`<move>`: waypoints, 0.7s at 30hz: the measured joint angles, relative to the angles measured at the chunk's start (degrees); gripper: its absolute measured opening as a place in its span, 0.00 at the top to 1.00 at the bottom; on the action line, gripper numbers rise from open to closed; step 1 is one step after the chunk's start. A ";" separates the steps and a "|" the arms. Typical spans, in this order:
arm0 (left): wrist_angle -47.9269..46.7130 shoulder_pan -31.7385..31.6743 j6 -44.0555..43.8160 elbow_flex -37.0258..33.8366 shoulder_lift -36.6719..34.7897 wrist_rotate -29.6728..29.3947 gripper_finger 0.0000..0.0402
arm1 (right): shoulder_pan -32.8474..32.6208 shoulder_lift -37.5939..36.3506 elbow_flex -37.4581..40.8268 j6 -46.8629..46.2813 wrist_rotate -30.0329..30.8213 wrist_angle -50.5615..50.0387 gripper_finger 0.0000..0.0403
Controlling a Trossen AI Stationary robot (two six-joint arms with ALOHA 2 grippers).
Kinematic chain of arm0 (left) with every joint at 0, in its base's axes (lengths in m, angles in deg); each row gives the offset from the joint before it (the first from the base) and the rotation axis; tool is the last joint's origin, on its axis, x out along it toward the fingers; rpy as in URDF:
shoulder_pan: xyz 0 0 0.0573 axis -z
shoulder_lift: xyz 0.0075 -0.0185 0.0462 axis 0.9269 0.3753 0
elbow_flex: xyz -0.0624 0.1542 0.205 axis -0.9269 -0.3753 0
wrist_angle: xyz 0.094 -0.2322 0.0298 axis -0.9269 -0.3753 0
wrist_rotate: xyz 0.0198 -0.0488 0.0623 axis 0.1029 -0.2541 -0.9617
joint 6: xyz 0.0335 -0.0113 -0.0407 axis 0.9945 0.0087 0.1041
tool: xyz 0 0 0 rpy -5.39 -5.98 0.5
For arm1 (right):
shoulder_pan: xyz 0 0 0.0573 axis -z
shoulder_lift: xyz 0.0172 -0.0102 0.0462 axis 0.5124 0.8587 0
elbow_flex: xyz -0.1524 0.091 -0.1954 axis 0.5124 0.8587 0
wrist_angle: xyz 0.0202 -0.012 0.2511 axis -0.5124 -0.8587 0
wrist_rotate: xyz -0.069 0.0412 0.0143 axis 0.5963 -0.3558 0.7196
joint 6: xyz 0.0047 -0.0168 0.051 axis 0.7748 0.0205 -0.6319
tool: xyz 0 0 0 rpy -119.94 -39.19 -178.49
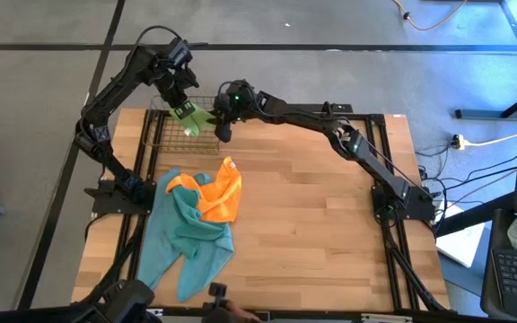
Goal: Fold microfiber towels
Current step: Put the folded green microfiber cloth into the wire basket
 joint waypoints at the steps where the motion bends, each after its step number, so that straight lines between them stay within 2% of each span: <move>1: 0.00 0.00 0.00 0.00 0.00 0.12 1.00 | 0.14 0.00 0.00 0.13 -0.01 -0.18 0.80; 3: 0.12 -0.05 0.13 -0.05 0.00 -0.29 1.00 | 0.35 0.00 0.00 1.57 -0.70 -0.48 0.93; 4: 1.02 -0.24 0.71 -0.49 0.00 -1.11 1.00 | 0.45 0.00 0.00 3.02 -1.09 -0.66 0.96; 6: 3.43 -0.76 2.86 -2.13 0.01 -3.21 1.00 | 0.49 0.00 0.00 6.86 1.63 0.05 0.96; 9: 7.70 -2.04 4.48 -5.33 0.09 -7.48 1.00 | 0.32 0.00 0.00 16.53 10.91 2.77 0.96; 11: 9.78 -2.81 4.46 -7.88 0.09 -8.24 1.00 | 0.23 0.00 0.00 21.24 12.95 4.60 0.98; 15: 12.85 -3.93 5.20 -13.33 0.09 -9.84 1.00 | 0.11 0.21 0.00 22.43 12.97 5.04 0.98; 19: 15.79 -4.96 7.12 -19.10 0.09 -10.65 1.00 | 0.06 2.40 0.00 22.43 7.86 7.08 0.98; 21: 17.34 -5.28 7.39 -21.47 0.09 -11.25 1.00 | -0.10 3.53 0.00 22.43 7.43 6.92 0.98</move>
